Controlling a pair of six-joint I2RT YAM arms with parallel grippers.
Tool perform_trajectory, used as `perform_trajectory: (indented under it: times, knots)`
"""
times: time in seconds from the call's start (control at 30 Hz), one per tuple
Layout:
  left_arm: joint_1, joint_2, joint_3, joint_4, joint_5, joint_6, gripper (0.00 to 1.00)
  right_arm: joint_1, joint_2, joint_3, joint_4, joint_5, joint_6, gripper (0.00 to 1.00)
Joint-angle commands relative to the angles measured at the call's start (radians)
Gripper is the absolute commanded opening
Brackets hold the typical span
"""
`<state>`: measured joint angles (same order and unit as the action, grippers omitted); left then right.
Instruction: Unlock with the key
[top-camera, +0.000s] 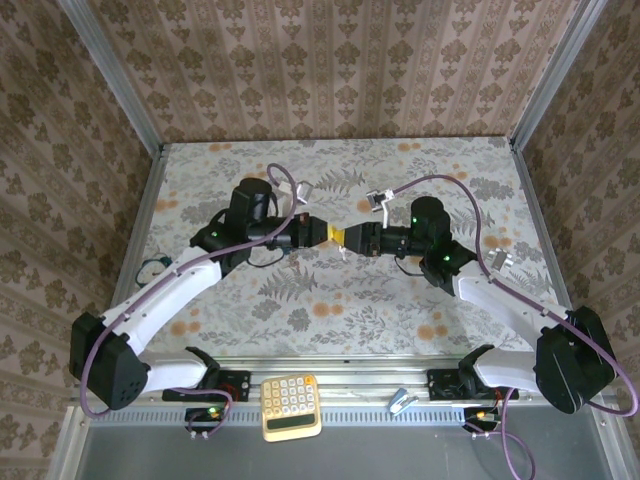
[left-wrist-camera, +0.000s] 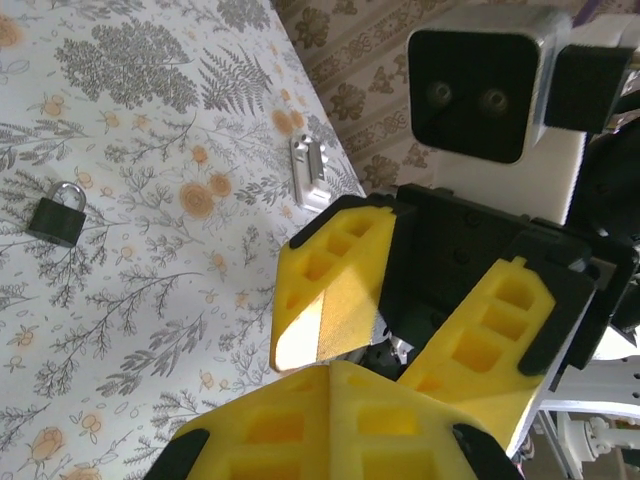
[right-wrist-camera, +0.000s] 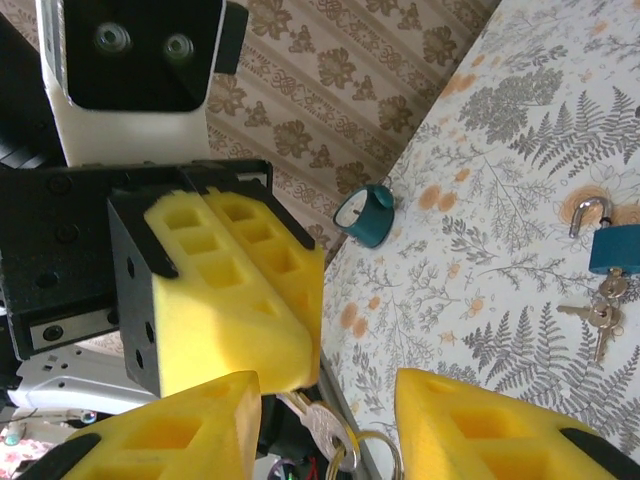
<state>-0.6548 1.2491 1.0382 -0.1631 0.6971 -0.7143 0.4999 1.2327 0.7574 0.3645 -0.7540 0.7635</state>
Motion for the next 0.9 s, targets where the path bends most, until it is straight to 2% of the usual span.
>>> perform_trajectory:
  times: [0.0, 0.1, 0.2, 0.27, 0.33, 0.37, 0.47, 0.57, 0.6, 0.7, 0.87]
  knots:
    - [0.008, -0.033, -0.011, 0.076, 0.032, -0.026, 0.0, 0.005, 0.011, -0.015, 0.022, -0.049, -0.001, 0.38]
    - [0.012, -0.036, -0.014, 0.077, 0.034, -0.029, 0.0, 0.005, 0.013, -0.018, 0.051, -0.067, 0.011, 0.3]
    - [0.018, -0.036, -0.018, 0.078, 0.036, -0.03, 0.0, 0.005, 0.011, -0.018, 0.067, -0.078, 0.016, 0.18]
    - [0.018, -0.035, -0.02, 0.082, 0.036, -0.033, 0.0, 0.005, 0.009, -0.02, 0.068, -0.078, 0.013, 0.06]
    - [0.021, -0.036, -0.022, 0.08, 0.035, -0.033, 0.0, 0.005, 0.003, -0.021, 0.065, -0.073, 0.003, 0.0]
    - [0.023, -0.036, -0.023, 0.082, 0.032, -0.036, 0.0, 0.005, -0.003, -0.023, 0.06, -0.068, -0.007, 0.0]
    - [0.035, -0.051, -0.043, 0.098, 0.014, -0.055, 0.14, 0.005, -0.035, -0.044, 0.048, -0.023, -0.035, 0.0]
    - [0.05, -0.075, -0.074, 0.149, 0.007, -0.092, 0.35, 0.005, -0.061, -0.062, 0.045, 0.018, -0.042, 0.0]
    - [0.053, -0.082, -0.084, 0.164, 0.005, -0.105, 0.38, 0.005, -0.067, -0.065, 0.045, 0.03, -0.04, 0.0]
    - [0.062, -0.105, -0.122, 0.227, 0.0, -0.14, 0.41, 0.005, -0.079, -0.084, 0.078, 0.075, -0.017, 0.0]
    - [0.061, -0.116, -0.218, 0.429, -0.001, -0.254, 0.44, 0.007, -0.066, -0.118, 0.206, 0.11, 0.071, 0.0]
